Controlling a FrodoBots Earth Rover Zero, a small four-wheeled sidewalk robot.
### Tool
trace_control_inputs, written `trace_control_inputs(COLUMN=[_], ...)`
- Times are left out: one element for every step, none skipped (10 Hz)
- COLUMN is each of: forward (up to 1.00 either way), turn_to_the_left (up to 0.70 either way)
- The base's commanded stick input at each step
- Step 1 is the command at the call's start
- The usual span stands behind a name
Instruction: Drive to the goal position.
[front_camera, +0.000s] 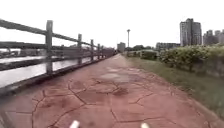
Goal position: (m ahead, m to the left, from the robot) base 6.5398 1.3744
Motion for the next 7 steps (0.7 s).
trace_control_inputs(forward=[0.7,0.7,0.7,0.7,0.7,0.7,0.7], turn_to_the_left=[0.0,0.0,0.0,0.0,0.0,0.0,0.0])
